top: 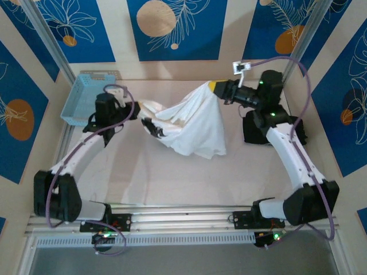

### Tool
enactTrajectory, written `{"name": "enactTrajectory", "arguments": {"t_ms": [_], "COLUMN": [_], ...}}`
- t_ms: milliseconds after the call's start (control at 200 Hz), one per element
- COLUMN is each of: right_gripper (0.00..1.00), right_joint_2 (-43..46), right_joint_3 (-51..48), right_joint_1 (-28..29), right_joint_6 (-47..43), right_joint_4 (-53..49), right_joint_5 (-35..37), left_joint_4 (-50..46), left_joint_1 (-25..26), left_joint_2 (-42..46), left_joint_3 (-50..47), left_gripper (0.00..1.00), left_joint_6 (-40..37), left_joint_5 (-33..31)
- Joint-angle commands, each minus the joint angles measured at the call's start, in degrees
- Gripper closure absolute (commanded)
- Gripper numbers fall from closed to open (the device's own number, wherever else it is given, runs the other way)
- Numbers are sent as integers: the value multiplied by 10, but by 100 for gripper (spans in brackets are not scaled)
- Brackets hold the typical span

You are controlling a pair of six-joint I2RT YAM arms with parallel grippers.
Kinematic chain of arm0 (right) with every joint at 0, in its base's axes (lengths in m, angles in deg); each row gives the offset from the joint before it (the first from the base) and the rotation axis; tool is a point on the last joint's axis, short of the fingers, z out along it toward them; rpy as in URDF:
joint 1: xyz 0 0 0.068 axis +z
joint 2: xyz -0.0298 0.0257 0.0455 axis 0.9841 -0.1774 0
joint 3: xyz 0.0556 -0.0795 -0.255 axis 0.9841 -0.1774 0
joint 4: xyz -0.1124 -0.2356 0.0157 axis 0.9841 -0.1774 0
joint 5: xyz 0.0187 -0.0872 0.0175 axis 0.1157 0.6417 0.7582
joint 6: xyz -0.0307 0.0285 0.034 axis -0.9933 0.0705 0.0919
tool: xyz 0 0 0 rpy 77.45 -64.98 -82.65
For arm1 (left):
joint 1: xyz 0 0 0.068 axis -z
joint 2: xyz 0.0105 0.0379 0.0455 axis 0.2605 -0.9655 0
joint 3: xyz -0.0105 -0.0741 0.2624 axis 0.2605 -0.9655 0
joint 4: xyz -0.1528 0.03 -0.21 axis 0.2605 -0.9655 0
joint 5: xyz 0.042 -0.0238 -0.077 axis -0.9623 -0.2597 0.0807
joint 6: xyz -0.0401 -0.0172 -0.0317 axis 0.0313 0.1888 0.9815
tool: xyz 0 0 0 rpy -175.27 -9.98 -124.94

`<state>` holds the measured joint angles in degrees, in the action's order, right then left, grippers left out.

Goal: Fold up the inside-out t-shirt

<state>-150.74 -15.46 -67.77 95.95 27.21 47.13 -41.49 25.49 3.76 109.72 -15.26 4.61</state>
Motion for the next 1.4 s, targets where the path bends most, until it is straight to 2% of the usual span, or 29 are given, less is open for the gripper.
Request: {"name": "enactTrajectory", "arguments": {"t_ms": [0,100,250,430,695,755,810,915,970,1040,1090,1190,1260,1395], "right_gripper": [100,100,100,100,100,100,100,100,100,100,100,100,100,100], "right_joint_2": [-24,-47,-55,-47,-37,-35,-35,-41,-49,-66,-84,-111,-118,-106], "right_joint_3": [-8,-13,-23,-38,-41,-42,-42,-26,2,56,110,176,202,240], "right_joint_1": [24,34,38,36,34,33,30,24,24,27,32,41,44,45], "right_joint_6": [-11,-22,-48,-54,-61,-65,-68,-87,-117,-171,-210,-262,-282,-309], "right_joint_4": [18,8,-20,-25,-35,-38,-42,-78,-129,-215,-280,-333,-337,-326], "right_joint_5": [-22,-31,-29,-26,-22,-20,-16,11,54,141,238,373,411,423], "left_joint_4": [-66,-30,72,139,134,140,149,164,162,147,125,88,66,24], "left_joint_1": [4,31,95,125,124,124,124,123,122,118,117,117,119,120], "left_joint_2": [-26,20,74,-9,-138,-165,-188,-205,-191,-153,-107,-5,38,76], "left_joint_3": [-36,-85,-164,-142,-38,-20,-3,19,26,35,46,75,116,194], "left_gripper": [73,52,39,34,33,36,47,85,100,100,100,100,100,100], "left_joint_6": [-17,-22,0,-3,-53,-56,-52,-38,-38,-33,-30,-5,21,24], "left_joint_5": [-70,-54,43,94,83,94,113,135,136,150,161,165,168,152]}}
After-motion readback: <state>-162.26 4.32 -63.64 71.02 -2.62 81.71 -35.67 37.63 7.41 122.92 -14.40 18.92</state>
